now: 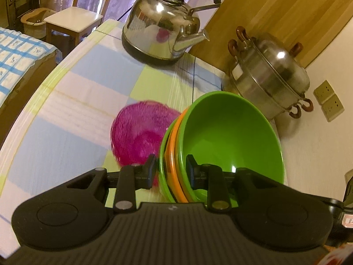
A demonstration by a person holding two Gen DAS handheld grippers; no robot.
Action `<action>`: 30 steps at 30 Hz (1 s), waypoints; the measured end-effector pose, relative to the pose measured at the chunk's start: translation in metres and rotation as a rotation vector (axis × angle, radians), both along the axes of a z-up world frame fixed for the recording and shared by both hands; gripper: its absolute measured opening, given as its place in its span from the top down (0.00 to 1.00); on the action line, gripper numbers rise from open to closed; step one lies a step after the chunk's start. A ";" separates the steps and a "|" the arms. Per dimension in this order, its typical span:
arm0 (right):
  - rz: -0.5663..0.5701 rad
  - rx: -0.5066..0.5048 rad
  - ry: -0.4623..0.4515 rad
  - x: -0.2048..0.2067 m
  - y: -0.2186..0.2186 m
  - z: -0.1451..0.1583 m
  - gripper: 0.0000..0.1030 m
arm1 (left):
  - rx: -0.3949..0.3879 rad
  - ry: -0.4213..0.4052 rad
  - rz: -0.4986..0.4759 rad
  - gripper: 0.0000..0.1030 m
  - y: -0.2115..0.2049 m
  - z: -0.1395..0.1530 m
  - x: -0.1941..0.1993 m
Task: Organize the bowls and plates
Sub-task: 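Carry the bowl stack with both grippers over the pink plate stack, then lower the bowl stack onto the pink plates and open both grippers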
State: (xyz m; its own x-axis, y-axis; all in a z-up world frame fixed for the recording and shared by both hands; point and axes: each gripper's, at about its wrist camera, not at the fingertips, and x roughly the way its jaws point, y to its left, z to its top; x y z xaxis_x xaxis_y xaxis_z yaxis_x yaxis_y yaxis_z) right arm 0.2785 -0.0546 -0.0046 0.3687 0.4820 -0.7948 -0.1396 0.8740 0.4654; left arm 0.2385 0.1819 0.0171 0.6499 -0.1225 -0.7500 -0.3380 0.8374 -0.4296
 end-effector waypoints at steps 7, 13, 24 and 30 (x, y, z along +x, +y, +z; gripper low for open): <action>0.015 -0.004 0.021 0.039 0.024 -0.010 0.70 | 0.008 0.020 0.012 0.76 0.023 -0.012 0.033; 0.035 -0.004 0.051 0.061 0.042 -0.029 0.70 | 0.028 0.048 0.017 0.76 0.037 -0.028 0.050; 0.040 -0.005 0.084 0.077 0.054 -0.059 0.70 | 0.037 0.074 0.013 0.76 0.049 -0.056 0.065; 0.035 -0.005 0.095 0.079 0.054 -0.072 0.70 | 0.017 0.075 0.014 0.75 0.052 -0.072 0.065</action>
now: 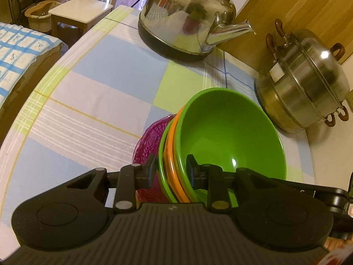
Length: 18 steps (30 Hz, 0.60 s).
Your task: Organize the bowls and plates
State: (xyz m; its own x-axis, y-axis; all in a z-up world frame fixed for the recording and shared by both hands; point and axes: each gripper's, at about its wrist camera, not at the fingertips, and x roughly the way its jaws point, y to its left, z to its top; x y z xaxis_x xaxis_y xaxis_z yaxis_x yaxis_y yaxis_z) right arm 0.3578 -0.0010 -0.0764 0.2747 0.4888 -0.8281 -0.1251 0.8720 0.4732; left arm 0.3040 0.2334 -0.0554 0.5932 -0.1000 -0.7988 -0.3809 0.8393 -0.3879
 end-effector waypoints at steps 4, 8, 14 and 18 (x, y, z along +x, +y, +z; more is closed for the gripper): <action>-0.004 0.012 -0.013 0.000 -0.001 -0.003 0.70 | 0.000 -0.018 0.006 0.75 0.000 -0.002 0.000; -0.011 0.019 -0.011 0.000 -0.002 -0.004 0.70 | -0.012 -0.022 0.005 0.73 0.002 -0.003 0.001; 0.019 0.039 -0.043 -0.005 -0.004 0.003 0.44 | -0.041 -0.044 0.025 0.64 0.005 -0.002 -0.003; 0.028 0.071 -0.095 -0.015 -0.013 0.017 0.38 | -0.059 -0.094 0.046 0.57 0.007 0.009 -0.016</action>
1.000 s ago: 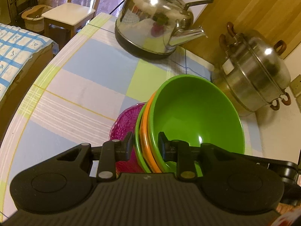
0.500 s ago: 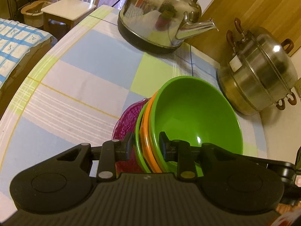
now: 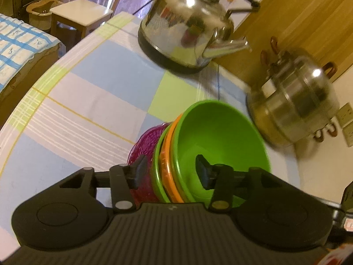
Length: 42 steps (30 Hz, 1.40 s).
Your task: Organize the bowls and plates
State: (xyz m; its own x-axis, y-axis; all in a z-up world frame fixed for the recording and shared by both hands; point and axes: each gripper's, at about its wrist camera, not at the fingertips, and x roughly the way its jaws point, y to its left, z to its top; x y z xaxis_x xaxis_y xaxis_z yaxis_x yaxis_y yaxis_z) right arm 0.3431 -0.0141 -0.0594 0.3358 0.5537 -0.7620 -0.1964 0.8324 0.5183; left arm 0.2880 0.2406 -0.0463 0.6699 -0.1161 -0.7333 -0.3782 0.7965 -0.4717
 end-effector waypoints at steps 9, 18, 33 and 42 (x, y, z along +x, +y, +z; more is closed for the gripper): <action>-0.007 0.073 -0.055 -0.044 -0.032 0.030 0.35 | 0.027 -0.056 0.041 0.34 -0.004 0.028 -0.050; 0.024 0.014 -0.137 -0.110 -0.056 0.041 0.35 | 0.231 -0.050 0.030 0.16 -0.039 0.043 -0.111; 0.028 -0.124 -0.284 -0.194 -0.077 0.060 0.24 | 0.424 -0.028 -0.044 0.06 -0.092 0.060 -0.182; 0.024 -0.163 -0.294 -0.214 -0.086 0.062 0.24 | 0.399 -0.019 -0.069 0.06 -0.104 0.066 -0.200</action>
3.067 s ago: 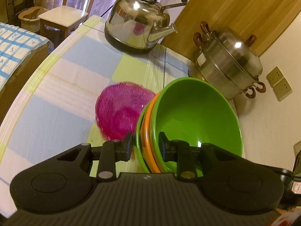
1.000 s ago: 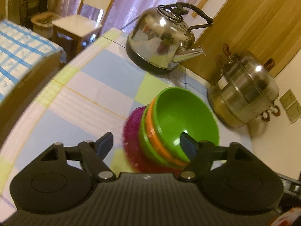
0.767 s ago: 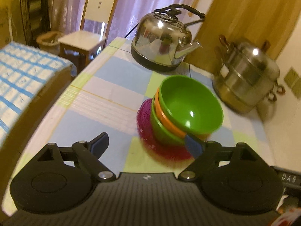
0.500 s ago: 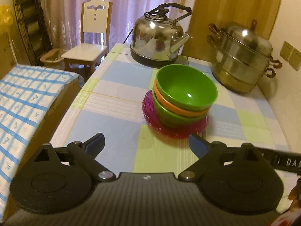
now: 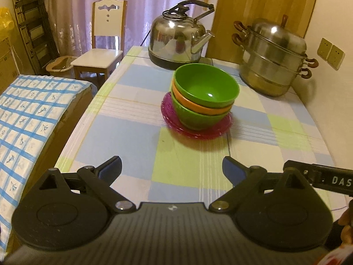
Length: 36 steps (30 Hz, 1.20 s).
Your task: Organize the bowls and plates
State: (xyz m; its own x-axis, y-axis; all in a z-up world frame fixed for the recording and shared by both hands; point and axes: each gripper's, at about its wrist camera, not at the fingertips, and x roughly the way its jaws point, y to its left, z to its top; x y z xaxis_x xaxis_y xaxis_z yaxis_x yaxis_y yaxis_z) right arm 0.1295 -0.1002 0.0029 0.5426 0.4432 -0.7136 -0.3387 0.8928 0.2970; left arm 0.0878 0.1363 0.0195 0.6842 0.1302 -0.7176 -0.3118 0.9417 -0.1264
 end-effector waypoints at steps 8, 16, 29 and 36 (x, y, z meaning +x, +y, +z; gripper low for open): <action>-0.004 -0.012 -0.010 -0.010 -0.005 0.004 0.24 | 0.001 0.006 -0.036 0.06 -0.008 0.004 -0.006; 0.002 -0.025 -0.044 -0.018 -0.004 0.011 0.24 | -0.008 0.012 -0.036 0.06 -0.010 0.005 -0.007; 0.015 -0.044 -0.065 -0.024 -0.004 0.017 0.24 | -0.012 0.024 -0.031 0.06 -0.014 0.007 -0.012; 0.015 -0.053 -0.059 -0.025 -0.005 0.013 0.24 | 0.012 0.013 -0.035 0.06 -0.019 0.009 -0.015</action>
State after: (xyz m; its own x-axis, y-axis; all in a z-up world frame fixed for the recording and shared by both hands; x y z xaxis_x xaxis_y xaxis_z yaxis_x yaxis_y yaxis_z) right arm 0.1041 -0.1049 0.0164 0.5780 0.4139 -0.7033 -0.3678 0.9015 0.2282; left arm 0.0725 0.1176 0.0285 0.6794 0.1150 -0.7248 -0.2802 0.9535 -0.1114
